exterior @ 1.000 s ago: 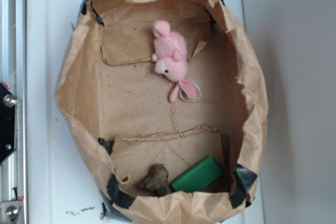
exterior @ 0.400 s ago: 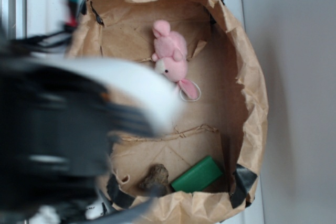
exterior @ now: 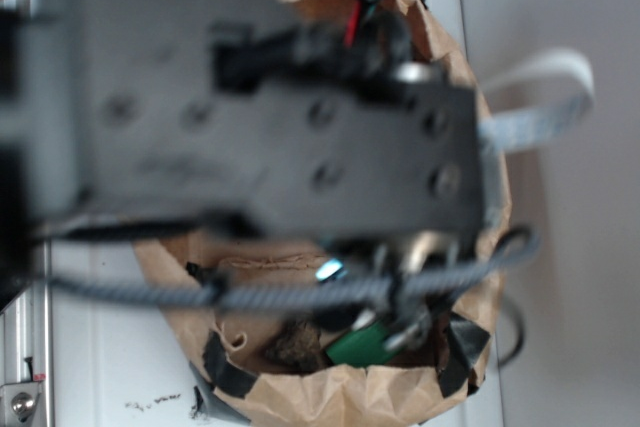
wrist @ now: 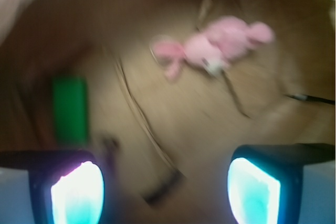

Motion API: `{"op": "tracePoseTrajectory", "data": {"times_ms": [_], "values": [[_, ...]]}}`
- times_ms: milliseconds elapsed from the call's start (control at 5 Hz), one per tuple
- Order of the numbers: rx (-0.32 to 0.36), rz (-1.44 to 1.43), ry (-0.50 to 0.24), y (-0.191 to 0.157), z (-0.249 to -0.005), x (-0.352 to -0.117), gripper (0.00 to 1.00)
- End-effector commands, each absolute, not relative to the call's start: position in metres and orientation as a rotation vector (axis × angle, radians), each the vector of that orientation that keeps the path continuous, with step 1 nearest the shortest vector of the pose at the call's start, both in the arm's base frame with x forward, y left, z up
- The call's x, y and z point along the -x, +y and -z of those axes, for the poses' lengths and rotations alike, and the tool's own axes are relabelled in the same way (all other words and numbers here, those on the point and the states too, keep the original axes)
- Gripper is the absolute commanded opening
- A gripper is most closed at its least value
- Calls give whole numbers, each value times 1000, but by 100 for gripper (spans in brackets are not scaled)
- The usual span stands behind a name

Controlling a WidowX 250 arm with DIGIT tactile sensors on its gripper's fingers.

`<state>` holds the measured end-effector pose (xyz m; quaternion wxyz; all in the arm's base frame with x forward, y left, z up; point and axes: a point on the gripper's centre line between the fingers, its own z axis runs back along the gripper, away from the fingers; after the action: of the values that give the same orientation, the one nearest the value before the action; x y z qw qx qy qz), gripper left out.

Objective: Grab the pink bunny.

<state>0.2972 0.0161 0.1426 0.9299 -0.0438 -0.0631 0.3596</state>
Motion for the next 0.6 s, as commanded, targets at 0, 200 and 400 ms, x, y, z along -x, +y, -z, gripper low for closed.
{"op": "tracePoseTrajectory", "data": {"times_ms": [0, 200, 400], "values": [[144, -1047, -222, 69, -105, -305, 100], [120, -1073, -246, 69, -86, -302, 100], [60, -1063, -264, 67, -65, -301, 100]]}}
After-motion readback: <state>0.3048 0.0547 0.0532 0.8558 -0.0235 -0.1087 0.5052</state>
